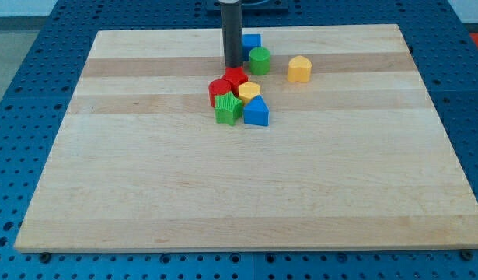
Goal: Place the green circle at the right of the red star
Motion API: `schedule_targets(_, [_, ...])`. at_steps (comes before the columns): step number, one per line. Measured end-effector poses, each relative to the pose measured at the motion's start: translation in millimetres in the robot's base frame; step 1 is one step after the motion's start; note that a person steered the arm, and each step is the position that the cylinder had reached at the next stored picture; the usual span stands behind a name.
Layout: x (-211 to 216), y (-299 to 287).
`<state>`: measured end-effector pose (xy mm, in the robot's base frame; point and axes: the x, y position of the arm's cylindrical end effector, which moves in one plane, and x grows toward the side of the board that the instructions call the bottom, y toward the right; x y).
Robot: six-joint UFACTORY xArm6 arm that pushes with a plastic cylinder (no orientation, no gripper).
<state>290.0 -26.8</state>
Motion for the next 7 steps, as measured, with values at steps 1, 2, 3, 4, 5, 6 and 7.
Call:
schedule_targets(1, [-11.2,-1.7])
schedule_targets(2, [-26.6,-1.8])
schedule_targets(3, [-37.2,-1.8])
schedule_targets(4, [-45.6,-0.3])
schedule_targets(5, [-58.7,6.1])
schedule_targets(6, [-68.4,7.8])
schedule_targets(7, [-69.5,16.6])
